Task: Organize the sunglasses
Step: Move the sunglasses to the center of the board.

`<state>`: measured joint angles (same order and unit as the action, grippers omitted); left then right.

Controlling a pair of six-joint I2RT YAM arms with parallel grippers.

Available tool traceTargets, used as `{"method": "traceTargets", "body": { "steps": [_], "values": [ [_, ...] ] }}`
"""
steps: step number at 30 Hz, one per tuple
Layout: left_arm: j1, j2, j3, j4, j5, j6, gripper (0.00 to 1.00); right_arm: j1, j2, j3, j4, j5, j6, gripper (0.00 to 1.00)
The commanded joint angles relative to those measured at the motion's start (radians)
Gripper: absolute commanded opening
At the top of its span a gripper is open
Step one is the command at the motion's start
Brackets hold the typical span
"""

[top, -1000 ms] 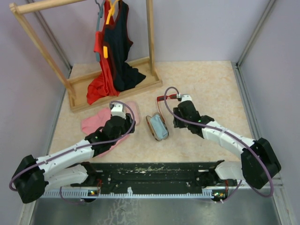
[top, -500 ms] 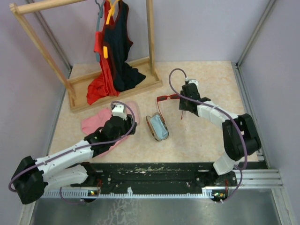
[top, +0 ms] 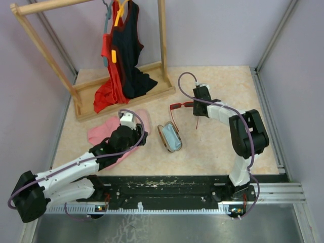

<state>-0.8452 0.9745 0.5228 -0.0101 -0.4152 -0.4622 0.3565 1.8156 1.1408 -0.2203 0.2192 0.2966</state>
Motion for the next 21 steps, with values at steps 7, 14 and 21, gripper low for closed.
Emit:
{"method": "traceTargets", "body": {
  "steps": [7,14,21],
  "values": [
    [0.005,-0.024,0.016,-0.009,0.021,0.02,0.59,-0.007,-0.147,-0.068,0.012,0.083,0.091,0.0],
    [0.005,-0.003,0.046,-0.002,0.06,0.044,0.59,-0.007,-0.377,-0.284,-0.076,0.195,0.28,0.0],
    [0.003,0.086,0.111,0.028,0.206,0.094,0.59,-0.006,-0.584,-0.427,-0.262,0.253,0.418,0.0]
  ]
}}
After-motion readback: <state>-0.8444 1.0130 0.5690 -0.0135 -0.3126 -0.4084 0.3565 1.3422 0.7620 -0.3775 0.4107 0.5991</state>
